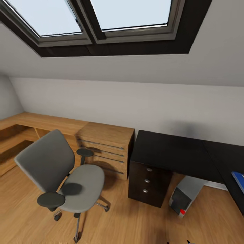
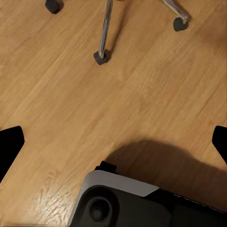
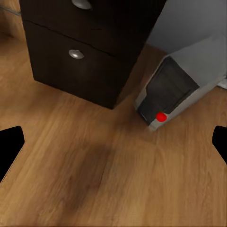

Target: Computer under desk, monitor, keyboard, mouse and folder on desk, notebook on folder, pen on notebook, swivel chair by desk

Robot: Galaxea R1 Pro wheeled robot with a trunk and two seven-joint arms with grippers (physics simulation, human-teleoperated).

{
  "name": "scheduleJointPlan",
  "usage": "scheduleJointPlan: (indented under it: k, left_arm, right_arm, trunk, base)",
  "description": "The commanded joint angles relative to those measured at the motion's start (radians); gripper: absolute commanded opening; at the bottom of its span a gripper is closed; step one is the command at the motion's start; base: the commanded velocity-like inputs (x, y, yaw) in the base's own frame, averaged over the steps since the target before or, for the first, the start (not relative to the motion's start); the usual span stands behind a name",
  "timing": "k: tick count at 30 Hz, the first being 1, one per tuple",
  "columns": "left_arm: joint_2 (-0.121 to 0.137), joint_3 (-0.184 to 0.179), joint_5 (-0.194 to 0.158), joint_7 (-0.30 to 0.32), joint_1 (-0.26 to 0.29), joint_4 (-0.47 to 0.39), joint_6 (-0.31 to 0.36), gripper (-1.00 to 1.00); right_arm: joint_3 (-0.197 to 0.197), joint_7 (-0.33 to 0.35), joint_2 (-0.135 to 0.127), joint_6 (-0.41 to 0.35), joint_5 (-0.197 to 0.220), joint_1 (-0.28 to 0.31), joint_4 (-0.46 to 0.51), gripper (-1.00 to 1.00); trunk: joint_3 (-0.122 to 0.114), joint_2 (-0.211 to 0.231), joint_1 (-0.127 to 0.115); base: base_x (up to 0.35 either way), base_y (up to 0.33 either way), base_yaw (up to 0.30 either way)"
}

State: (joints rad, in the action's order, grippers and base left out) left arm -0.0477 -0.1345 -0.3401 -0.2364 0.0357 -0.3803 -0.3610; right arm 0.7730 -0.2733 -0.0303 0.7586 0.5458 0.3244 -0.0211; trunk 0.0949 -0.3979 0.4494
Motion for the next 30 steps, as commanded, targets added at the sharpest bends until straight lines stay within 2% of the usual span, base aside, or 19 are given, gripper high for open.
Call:
scheduleJointPlan:
  k: [1, 3, 7, 10, 11, 13, 14, 18, 21, 26, 30]
  left_arm:
    - [0.002, -0.009, -0.005, -0.007, 0.001, 0.001, -0.004, 1.00]
    - [0.003, -0.009, -0.004, -0.007, 0.001, 0.001, -0.005, 1.00]
    - [0.009, -0.012, -0.002, -0.007, 0.001, 0.019, -0.014, 1.00]
    - [0.011, -0.012, -0.002, -0.007, 0.001, 0.050, -0.046, 1.00]
    - [0.014, -0.012, -0.003, -0.007, 0.001, 0.072, -0.093, 1.00]
    - [0.019, -0.012, -0.003, -0.007, 0.001, 0.092, -0.162, 1.00]
    - [0.024, -0.011, -0.004, -0.008, 0.001, 0.108, -0.241, 1.00]
    - [0.038, -0.009, -0.006, -0.007, 0.001, 0.148, -0.419, 1.00]
    - [0.039, -0.008, -0.007, -0.007, 0.001, 0.156, -0.447, 1.00]
    - [0.039, -0.006, -0.009, -0.006, 0.001, 0.162, -0.452, 1.00]
    - [0.039, -0.006, -0.010, -0.004, 0.001, 0.163, -0.392, 1.00]
  right_arm:
    - [0.009, -0.004, 0.000, 0.002, 0.001, 0.001, -0.002, 1.00]
    - [0.009, -0.002, 0.000, 0.004, -0.006, 0.000, -0.002, 1.00]
    - [0.008, 0.001, -0.003, 0.106, -0.194, -0.037, -0.002, 1.00]
    - [0.008, 0.000, -0.010, 0.157, -0.262, -0.054, -0.002, 1.00]
    - [0.008, 0.000, -0.014, 0.184, -0.294, -0.063, -0.002, 1.00]
    - [0.008, -0.001, -0.016, 0.202, -0.315, -0.068, -0.002, 1.00]
    - [0.008, -0.001, -0.018, 0.213, -0.329, -0.072, -0.002, 1.00]
    - [0.007, -0.003, -0.017, 0.224, -0.346, -0.078, -0.002, 1.00]
    - [0.003, -0.006, -0.015, 0.222, -0.346, -0.078, -0.002, 1.00]
    - [-0.001, -0.009, -0.008, 0.211, -0.335, -0.079, -0.001, 1.00]
    - [-0.009, -0.009, 0.013, 0.136, -0.284, -0.079, 0.003, 1.00]
  trunk:
    - [0.003, -0.002, 0.001]
    - [0.004, -0.002, 0.001]
    - [0.007, -0.002, 0.001]
    - [0.010, -0.002, 0.001]
    - [0.010, -0.002, 0.001]
    - [0.012, -0.002, 0.001]
    - [0.013, -0.002, 0.001]
    - [0.016, -0.002, 0.001]
    - [0.018, -0.002, 0.001]
    - [0.022, -0.002, 0.001]
    - [0.025, -0.002, 0.001]
  base:
    - [0.000, 0.000, 0.272]
    - [0.000, 0.000, 0.271]
    - [0.000, 0.000, 0.268]
    - [0.000, 0.000, 0.267]
    - [0.000, 0.000, 0.267]
    - [0.000, 0.000, 0.267]
    - [0.000, 0.000, 0.267]
    - [0.000, 0.000, 0.266]
    - [0.000, 0.000, 0.264]
    - [0.000, 0.000, 0.262]
    - [0.000, 0.000, 0.260]
